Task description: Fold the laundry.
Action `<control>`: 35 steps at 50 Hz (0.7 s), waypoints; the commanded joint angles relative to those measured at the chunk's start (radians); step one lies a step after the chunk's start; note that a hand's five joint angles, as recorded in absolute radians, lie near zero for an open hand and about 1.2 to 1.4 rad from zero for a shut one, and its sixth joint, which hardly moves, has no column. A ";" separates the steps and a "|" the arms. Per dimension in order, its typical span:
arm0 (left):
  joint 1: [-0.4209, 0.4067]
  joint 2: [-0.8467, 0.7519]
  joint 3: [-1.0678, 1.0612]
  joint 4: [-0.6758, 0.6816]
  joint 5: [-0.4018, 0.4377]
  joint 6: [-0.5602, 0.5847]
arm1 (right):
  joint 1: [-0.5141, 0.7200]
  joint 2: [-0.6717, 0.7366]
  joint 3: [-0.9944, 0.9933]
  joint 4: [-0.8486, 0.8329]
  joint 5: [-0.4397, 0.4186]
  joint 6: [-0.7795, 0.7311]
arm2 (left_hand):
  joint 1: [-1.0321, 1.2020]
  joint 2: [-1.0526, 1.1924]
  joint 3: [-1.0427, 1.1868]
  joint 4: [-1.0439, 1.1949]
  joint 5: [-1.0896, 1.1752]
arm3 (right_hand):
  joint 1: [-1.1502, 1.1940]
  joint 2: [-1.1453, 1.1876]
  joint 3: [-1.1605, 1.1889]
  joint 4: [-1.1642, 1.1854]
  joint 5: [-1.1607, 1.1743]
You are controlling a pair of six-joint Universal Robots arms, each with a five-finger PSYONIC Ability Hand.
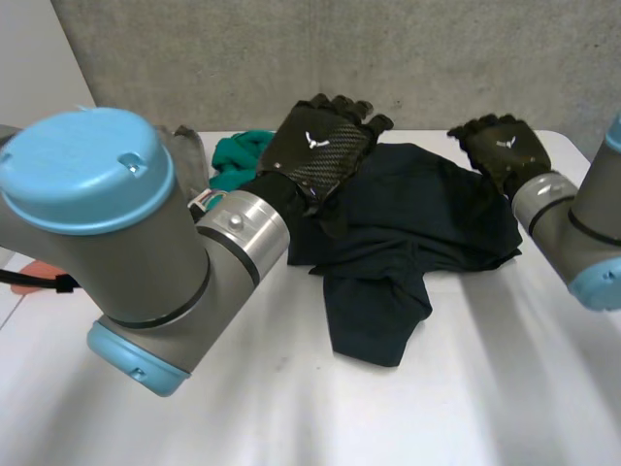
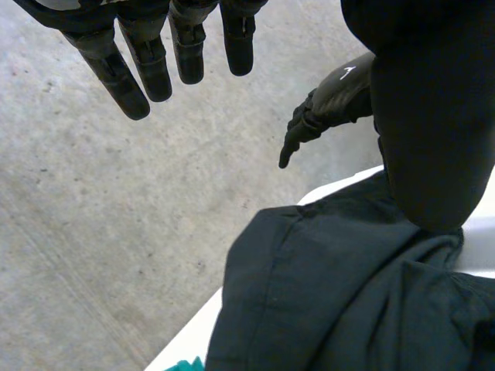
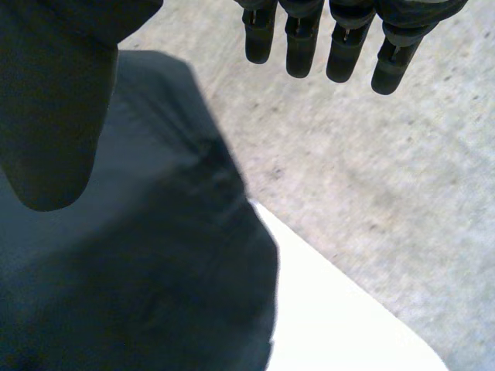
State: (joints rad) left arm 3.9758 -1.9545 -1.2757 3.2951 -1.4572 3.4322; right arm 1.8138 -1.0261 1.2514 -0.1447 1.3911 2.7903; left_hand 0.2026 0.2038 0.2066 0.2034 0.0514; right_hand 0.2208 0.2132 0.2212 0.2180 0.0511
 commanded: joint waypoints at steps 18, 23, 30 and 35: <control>0.077 0.002 0.058 0.001 0.011 -0.056 | -0.036 0.690 -0.988 0.323 -0.210 -0.005 | -0.028 -0.029 -0.032 -0.029 -0.051 | 0.851 0.858 0.850 0.853 0.846; 0.117 -0.055 0.130 -0.003 0.027 -0.070 | -0.027 0.597 -0.884 0.372 -0.198 -0.015 | -0.028 -0.029 -0.032 -0.029 -0.051 | 1.176 1.183 1.175 1.178 1.171; 0.163 -0.224 0.360 -0.089 0.034 -0.076 | -0.024 0.258 -0.520 0.366 -0.210 -0.090 | -0.028 -0.029 -0.032 -0.029 -0.051 | 1.176 1.183 1.175 1.178 1.171; 0.158 -0.380 0.556 -0.215 0.037 -0.093 | -0.014 0.049 -0.290 0.283 -0.236 -0.112 | -0.028 -0.029 -0.032 -0.029 -0.051 | 1.176 1.183 1.175 1.178 1.171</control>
State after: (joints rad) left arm 4.1345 -2.1707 -0.9264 3.2091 -1.4240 3.3552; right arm 1.7920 -0.7431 0.7055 0.2208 1.1788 2.7090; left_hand 0.2026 0.2038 0.2066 0.2034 0.0514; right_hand 1.0997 1.1699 1.1786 1.1914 0.9779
